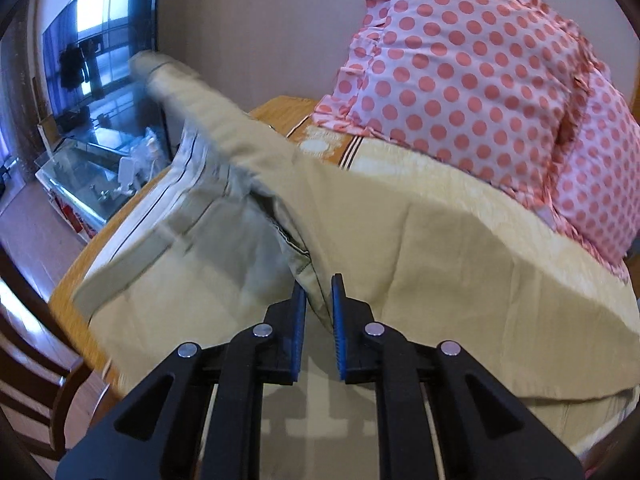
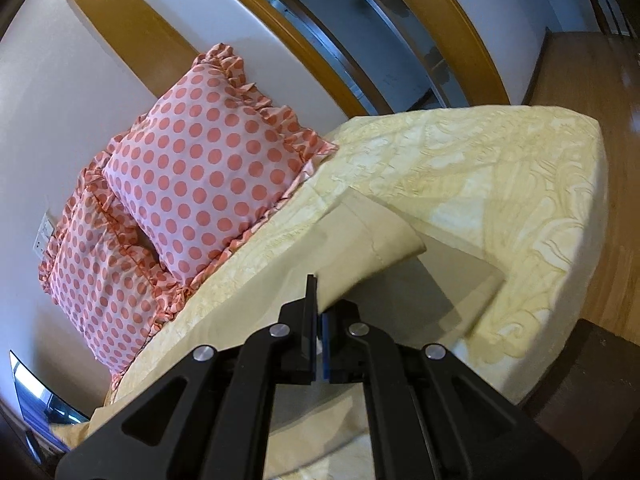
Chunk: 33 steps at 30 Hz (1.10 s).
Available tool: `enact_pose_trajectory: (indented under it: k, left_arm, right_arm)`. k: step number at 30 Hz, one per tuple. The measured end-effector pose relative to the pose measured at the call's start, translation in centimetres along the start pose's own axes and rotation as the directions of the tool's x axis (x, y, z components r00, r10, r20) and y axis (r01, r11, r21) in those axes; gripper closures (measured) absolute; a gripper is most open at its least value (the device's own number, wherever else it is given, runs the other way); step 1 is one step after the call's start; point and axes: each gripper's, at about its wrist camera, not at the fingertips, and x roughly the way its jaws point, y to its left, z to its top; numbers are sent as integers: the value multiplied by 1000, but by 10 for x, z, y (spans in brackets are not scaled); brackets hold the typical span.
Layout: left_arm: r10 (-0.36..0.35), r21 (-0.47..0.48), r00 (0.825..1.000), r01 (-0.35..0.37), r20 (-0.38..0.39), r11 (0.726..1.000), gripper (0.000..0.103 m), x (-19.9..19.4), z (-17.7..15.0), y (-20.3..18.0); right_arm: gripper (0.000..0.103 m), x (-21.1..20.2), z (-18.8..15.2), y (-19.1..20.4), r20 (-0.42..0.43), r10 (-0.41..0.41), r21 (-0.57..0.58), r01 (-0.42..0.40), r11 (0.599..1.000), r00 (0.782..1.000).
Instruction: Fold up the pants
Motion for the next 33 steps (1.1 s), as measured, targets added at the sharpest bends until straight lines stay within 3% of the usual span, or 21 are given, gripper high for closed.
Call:
enact_pose_trajectory:
  k: [5,10,16,23,28,31,33]
  left_arm:
    - [-10,-44,1000,10,13,999,91,-19,-48,15]
    - [-32,-110,999,30,-14,993,91,-12,-79,29]
    - [-55,-127,998,55,0,990,91,-18,-87,34]
    - [-37,-104,999,39,23,994,91,-23,-96,33]
    - [6,-29,999,-5,52,1000,89,-23,-97,25]
    - [7,-4,998,-7,70,1000,86,-29,-99,25]
    - [8,11,997,-9,81,1000,76,-35,-102,26]
  right_arm:
    - [102,1,-7,-22,-42,-48,30,50,998,998]
    - [102,4,-10,-29,-57,-77,16,78,997,995]
    - [102,-11,-2,-17,3,-71,-7,71,997,997]
    - [102,-7,-13,-29,-45,-145,-20,144,989,988]
    - [101,-7,-18,-26,-30,-178,-79,175,981,984]
    - [99,-9,-18,-26,-27,-178,-86,175,981,984]
    - [95,-12,-18,-26,-28,-179,-102,175,979,983]
